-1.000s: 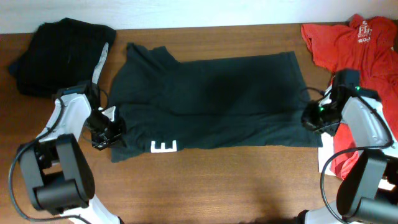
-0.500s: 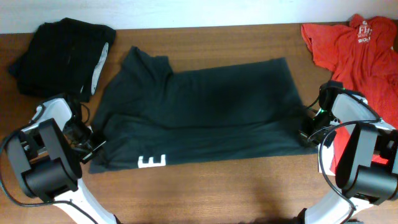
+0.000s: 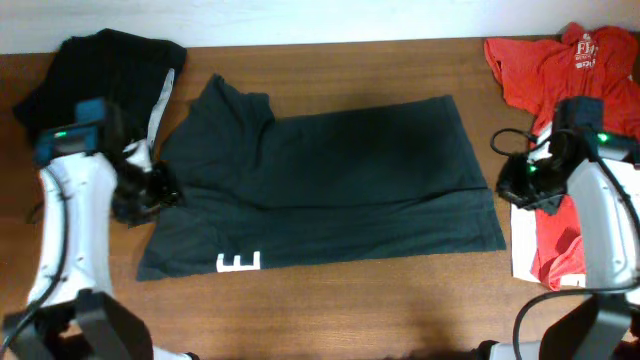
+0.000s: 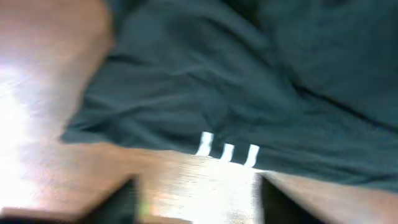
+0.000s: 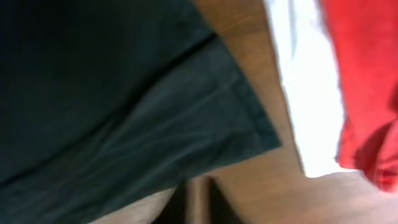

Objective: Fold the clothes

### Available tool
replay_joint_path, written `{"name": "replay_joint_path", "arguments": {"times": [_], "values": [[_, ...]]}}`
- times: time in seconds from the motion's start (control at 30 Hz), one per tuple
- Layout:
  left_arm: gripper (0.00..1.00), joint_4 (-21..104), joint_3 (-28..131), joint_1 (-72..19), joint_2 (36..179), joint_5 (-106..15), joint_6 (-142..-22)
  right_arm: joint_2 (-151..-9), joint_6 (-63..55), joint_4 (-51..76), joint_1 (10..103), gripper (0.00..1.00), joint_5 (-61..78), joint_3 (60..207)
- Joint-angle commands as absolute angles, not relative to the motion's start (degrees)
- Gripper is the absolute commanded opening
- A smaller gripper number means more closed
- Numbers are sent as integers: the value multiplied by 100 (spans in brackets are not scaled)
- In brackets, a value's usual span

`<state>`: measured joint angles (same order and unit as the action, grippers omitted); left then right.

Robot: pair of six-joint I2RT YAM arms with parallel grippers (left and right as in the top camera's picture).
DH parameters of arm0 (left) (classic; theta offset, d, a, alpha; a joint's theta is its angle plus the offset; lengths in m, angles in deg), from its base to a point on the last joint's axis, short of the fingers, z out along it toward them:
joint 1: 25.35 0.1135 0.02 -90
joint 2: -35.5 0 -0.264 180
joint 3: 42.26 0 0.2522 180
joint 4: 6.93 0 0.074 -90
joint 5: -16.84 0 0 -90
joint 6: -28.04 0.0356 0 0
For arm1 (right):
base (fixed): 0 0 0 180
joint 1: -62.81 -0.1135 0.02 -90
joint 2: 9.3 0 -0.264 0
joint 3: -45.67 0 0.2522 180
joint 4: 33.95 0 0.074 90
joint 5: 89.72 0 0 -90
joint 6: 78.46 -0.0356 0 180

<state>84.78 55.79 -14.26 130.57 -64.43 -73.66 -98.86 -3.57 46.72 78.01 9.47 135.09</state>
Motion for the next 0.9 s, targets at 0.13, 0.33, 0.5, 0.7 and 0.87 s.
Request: {"name": "replay_joint_path", "arguments": {"times": [0.13,0.33,0.5,0.7,0.87], "values": [[1,8253,5317,-2296,14209,-6198,-7172,-10946,-237,4650,6763,4,1176,13551],[1,7414,4327,-2217,14528,-6202,-7218,-11624,-239,4519,6717,4,859,13402],[1,6846,3590,-1588,14528,-6193,-7261,-11654,-246,3818,6734,4,873,12718],[1,6618,3151,-954,14528,-6261,-7285,-11654,-711,3252,6743,4,864,12054],[1,7254,3140,-154,14475,-6193,-7301,-11613,-1063,3868,6748,4,864,11970]]}}
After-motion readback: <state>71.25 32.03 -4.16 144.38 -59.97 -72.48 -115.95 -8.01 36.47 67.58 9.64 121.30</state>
